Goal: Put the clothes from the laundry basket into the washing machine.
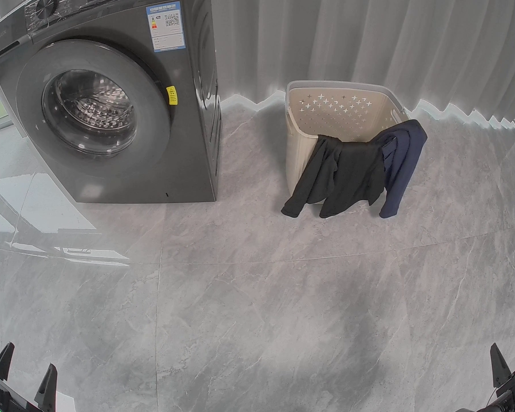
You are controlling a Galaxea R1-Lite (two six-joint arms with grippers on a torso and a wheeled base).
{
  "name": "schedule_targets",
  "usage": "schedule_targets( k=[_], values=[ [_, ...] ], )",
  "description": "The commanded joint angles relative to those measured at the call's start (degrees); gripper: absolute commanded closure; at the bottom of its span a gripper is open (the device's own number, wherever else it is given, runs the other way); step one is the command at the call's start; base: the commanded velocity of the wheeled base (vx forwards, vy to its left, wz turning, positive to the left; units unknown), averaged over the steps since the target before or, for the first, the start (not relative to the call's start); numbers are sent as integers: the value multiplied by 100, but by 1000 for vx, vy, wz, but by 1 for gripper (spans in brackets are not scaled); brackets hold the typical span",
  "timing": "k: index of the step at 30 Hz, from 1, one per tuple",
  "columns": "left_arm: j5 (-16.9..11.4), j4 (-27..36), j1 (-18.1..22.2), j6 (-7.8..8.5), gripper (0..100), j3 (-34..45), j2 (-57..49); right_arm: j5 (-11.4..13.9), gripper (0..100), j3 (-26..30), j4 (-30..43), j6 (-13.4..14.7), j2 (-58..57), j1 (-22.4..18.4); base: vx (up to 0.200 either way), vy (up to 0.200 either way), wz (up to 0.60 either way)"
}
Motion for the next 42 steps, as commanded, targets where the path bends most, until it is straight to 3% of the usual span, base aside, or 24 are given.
schedule_targets(
  k=[1, 11, 20, 29, 42],
  values=[
    [2, 4, -2, -2, 0, 92, -95, 0, 0, 101, 0, 0, -94, 0, 0, -200, 0],
    [2, 4, 7, -20, 0, 92, -86, 0, 0, 101, 0, 0, -94, 0, 0, -200, 0],
    [2, 4, -2, -11, 0, 92, -95, 0, 0, 101, 0, 0, -94, 0, 0, 0, 0],
    [2, 4, -2, -20, 0, 92, -95, 0, 0, 101, 0, 0, -94, 0, 200, 0, 0],
    [11, 4, -2, -46, 0, 92, -95, 0, 0, 101, 0, 0, -94, 0, 0, 0, 0]
  ],
)
